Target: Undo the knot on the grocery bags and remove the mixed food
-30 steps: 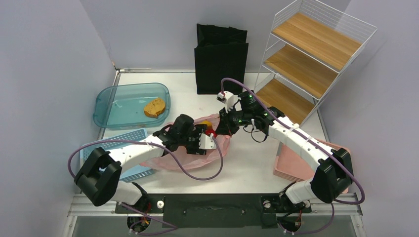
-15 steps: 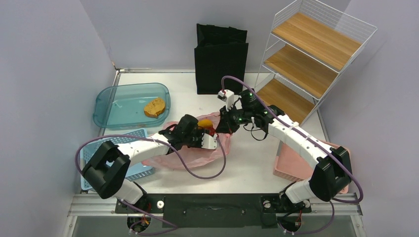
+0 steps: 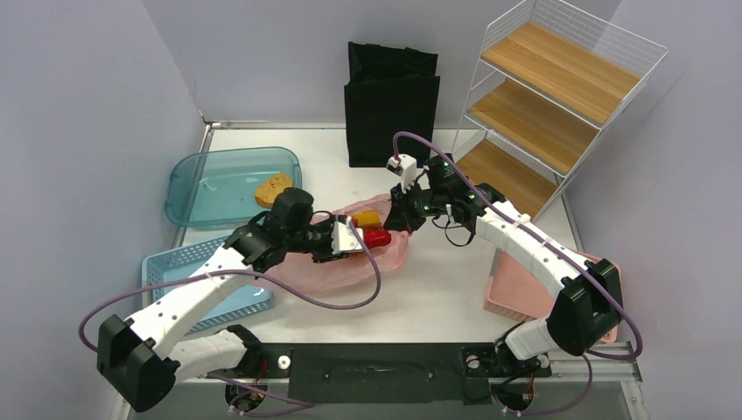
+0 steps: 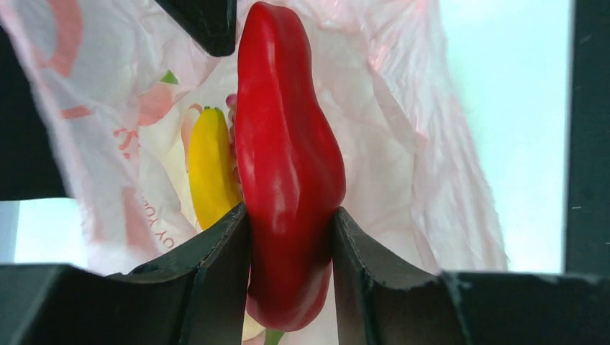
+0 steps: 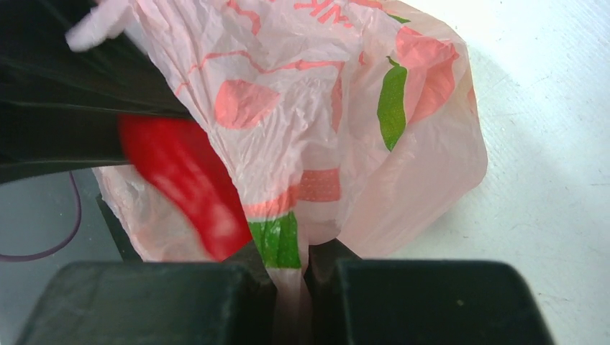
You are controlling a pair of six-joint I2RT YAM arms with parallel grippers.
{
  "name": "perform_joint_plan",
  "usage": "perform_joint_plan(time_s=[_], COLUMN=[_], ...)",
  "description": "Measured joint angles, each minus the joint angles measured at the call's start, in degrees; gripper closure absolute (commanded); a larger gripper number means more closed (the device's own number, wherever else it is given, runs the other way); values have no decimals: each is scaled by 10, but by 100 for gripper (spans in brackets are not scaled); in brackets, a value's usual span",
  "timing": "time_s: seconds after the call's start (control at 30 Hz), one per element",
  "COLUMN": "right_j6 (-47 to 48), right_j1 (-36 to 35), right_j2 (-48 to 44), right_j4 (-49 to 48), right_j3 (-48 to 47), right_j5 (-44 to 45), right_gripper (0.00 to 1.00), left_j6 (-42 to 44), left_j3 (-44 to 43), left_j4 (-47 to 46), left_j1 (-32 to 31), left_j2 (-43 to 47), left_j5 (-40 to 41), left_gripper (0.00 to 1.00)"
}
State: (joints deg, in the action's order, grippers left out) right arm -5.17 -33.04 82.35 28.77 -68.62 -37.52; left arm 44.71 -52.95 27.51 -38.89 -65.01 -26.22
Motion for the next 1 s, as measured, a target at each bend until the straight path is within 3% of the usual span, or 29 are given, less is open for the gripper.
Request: perform_joint_plan(time_s=[0.23, 0.37, 0.53, 0.67, 0.8, 0.9, 1.0], right_j6=[4, 14, 26, 33, 36, 42, 48], right_j1=[-2, -8, -9, -9, -11, -11, -11], right_j2=[0, 0, 0, 0, 0, -1, -1], right_j4=[3, 6, 13, 16, 18, 20, 23], right_j3=[0, 0, 0, 2, 2, 2, 2], right_j5=[9, 13, 17, 23, 27, 28, 28], right_gripper=[100, 100, 100, 100, 100, 100, 100], left_j6=[-106, -180, -339, -452, -479, -417, -262], left_j3=[-39, -71, -84, -125, -191, -247, -312], left_j4=[25, 16, -41, -63, -23, 68, 226], left_j1=[21, 26, 93, 205, 400, 584, 748], left_j2=[81, 96, 102, 96, 95, 84, 37], left_j5=[-132, -169, -218, -256, -278, -297, -326], left_gripper=[100, 100, 100, 100, 100, 100, 100])
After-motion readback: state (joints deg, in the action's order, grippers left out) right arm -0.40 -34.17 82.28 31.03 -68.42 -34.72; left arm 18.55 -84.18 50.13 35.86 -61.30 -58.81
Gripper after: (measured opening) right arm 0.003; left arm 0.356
